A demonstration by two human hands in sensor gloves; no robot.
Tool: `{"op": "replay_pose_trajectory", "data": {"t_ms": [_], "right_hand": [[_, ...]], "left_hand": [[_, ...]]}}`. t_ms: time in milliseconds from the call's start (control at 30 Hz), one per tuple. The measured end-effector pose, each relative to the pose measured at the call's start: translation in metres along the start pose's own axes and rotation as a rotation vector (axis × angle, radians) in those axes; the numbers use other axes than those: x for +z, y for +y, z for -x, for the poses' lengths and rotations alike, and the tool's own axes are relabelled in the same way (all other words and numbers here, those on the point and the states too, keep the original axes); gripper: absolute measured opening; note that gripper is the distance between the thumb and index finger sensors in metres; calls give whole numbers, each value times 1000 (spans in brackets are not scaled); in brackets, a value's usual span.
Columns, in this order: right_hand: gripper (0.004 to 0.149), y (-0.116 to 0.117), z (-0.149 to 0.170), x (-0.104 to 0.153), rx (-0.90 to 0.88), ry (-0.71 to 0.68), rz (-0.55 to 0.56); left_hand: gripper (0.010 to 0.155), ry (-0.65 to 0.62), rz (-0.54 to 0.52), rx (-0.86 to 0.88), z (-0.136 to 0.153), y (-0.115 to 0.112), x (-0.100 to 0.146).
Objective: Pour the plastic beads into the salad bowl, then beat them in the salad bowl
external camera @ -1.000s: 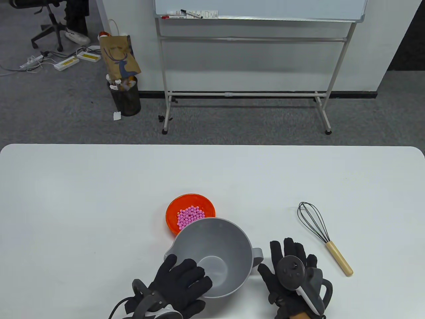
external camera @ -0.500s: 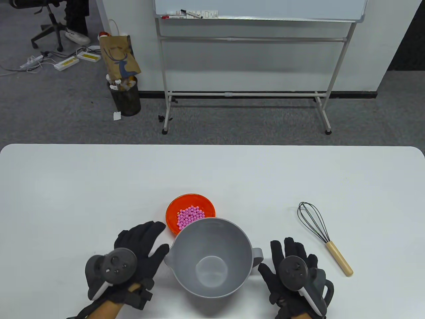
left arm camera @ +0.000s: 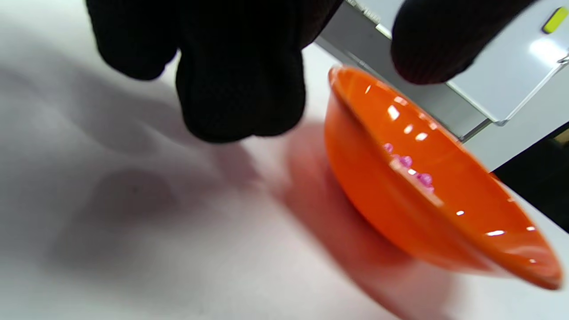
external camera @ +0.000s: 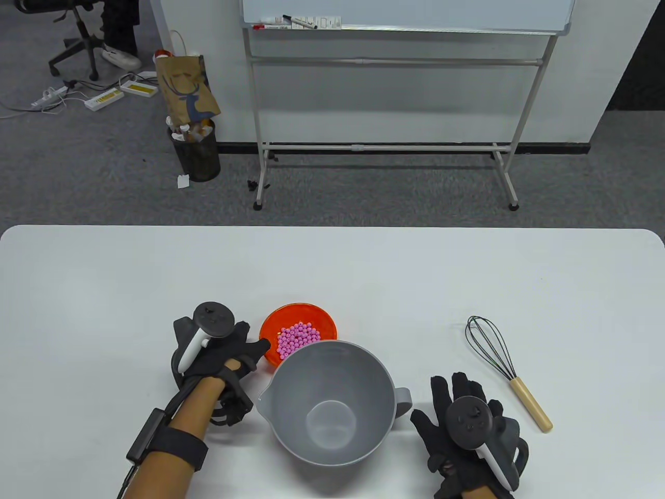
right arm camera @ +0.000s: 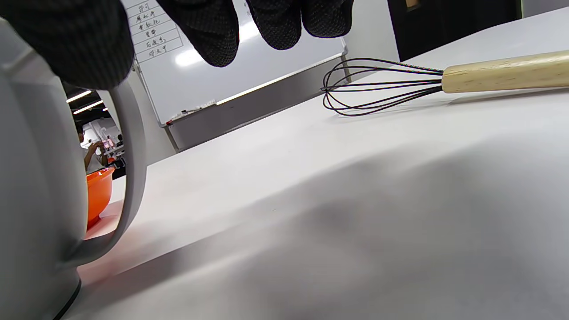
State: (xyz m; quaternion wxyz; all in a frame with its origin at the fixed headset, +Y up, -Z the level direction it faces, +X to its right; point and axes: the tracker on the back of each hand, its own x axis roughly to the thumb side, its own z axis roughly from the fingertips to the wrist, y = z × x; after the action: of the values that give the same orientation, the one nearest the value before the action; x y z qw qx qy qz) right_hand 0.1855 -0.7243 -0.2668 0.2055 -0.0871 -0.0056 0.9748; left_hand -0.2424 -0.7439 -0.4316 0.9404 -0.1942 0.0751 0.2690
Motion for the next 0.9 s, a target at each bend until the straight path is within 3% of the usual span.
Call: {"op": "replay_pose_trajectory", "data": {"t_ms": [167,300,500,667,900], "right_hand": [[76,1,4,-3,-10,11,-12],[76,1,4,-3,-10,12,-14],[76,0,3,-2,-12,10,-4],[76,0,4,-2,-11,18,-6],[76,0,5,-2,-10,22,-12]], "left_hand": [[68,-6,41,90,5,-16,-16],[57,-26,20,218,8,-17,-16],[55,-1,-67,261,16,-14,-12],[55,1,-152,262,17,4,2],[56,-52,-256,331,17,48,40]]}}
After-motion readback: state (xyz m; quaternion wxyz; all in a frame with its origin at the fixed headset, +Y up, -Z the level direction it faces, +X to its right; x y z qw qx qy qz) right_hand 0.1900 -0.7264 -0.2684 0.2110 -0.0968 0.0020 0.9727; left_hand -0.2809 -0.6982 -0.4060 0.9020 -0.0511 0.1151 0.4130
